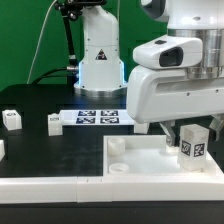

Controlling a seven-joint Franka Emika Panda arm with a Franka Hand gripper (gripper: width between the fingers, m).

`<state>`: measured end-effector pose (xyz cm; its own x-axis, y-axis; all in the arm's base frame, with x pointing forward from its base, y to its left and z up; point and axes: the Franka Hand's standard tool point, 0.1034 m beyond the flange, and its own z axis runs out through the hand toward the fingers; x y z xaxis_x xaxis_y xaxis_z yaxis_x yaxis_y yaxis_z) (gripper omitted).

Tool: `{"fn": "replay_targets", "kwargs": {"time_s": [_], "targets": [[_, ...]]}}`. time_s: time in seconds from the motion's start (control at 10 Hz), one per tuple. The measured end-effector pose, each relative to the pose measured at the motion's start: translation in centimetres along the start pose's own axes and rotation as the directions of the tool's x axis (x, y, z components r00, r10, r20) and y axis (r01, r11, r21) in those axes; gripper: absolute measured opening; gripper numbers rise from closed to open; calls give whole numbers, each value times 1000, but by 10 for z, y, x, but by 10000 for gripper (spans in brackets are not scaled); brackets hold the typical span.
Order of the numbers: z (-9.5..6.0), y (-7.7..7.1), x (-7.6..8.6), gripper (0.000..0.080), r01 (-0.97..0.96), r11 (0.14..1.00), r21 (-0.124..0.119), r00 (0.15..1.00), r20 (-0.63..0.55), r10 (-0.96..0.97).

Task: Assemble one leg

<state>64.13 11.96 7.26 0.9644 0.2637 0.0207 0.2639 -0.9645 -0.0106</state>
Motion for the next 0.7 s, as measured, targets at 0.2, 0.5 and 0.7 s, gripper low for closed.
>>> {"fn": "replay_targets", "kwargs": {"time_s": [0.2,0.5,0.7], "targets": [[0,-1,0,290,-40,999,1,999,0,40],[1,-2,-1,290,-235,972,13,972,2,235],[2,0,-1,290,-498,866,30,867,-6,499]]}}
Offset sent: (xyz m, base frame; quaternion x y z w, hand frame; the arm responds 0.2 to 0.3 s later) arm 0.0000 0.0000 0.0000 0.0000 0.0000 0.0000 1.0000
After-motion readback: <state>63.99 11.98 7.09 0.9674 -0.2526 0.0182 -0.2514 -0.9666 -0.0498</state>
